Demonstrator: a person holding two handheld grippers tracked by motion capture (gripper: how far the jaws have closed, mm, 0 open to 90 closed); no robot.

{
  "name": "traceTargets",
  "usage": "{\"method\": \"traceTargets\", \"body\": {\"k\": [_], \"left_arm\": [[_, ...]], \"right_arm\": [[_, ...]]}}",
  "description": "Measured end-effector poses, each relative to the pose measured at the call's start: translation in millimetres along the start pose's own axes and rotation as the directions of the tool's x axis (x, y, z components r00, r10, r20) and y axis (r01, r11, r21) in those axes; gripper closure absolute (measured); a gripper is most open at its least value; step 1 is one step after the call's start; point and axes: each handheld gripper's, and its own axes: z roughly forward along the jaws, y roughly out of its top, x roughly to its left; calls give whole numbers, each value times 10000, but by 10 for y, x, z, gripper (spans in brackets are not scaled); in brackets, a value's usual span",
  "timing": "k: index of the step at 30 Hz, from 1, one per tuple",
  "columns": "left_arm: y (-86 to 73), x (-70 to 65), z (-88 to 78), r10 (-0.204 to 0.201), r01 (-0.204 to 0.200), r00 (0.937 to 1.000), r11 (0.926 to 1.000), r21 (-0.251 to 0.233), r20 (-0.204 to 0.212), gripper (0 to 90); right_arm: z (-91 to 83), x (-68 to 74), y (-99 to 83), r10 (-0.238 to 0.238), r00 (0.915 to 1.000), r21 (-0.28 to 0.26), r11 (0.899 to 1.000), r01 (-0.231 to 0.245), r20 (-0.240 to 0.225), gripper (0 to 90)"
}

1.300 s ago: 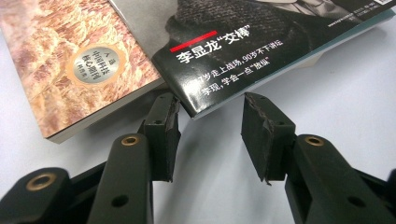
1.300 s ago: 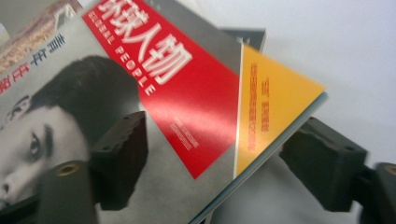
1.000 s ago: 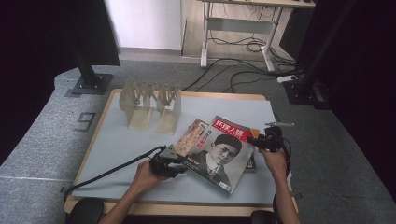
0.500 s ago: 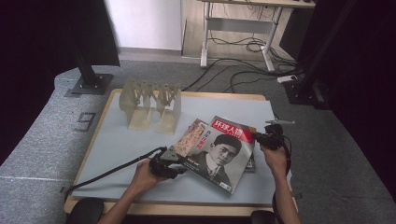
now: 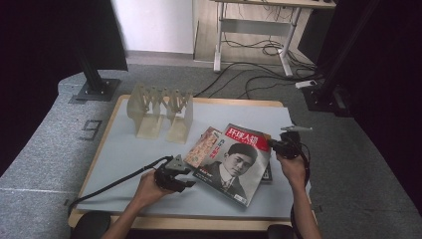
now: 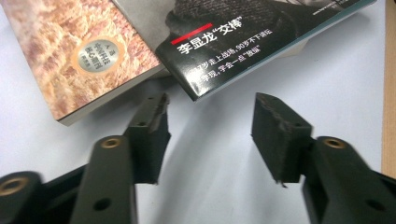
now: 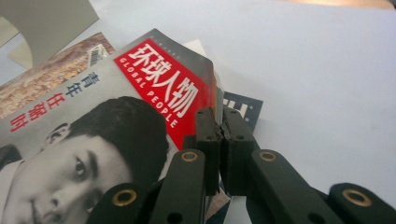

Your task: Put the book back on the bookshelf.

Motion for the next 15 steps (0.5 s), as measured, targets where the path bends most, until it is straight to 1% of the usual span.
{"method": "traceTargets", "body": {"k": [1, 3, 6, 9, 11, 15], "left_arm": [[0, 5, 7, -66, 66, 10000, 10000, 24, 74, 400], [1, 10, 15, -186, 185, 9998, 9998, 85, 77, 351], [2, 10, 11, -343, 342, 9994, 9993, 146, 56, 307], [9, 17, -15, -430, 427, 9990, 9987, 282, 104, 294], [27, 39, -50, -622, 616, 9978, 9977, 296, 210, 294], [71, 85, -147, -843, 842, 9961, 9964, 22, 270, 309]], "right_arm": [[-13, 22, 15, -98, 9999, -22, 9999, 99, 23, 861], [-48, 70, 54, -353, 9994, -79, 9993, 354, 35, 861], [-96, 127, 92, -562, 9984, -227, 9982, 562, 33, 862], [-141, 180, 117, -743, 9972, -326, 9967, 744, 48, 862], [-167, 205, 130, -848, 9964, -363, 9957, 850, 73, 863], [-228, 240, 143, -946, 9955, -575, 9939, 945, 14, 863]]}}
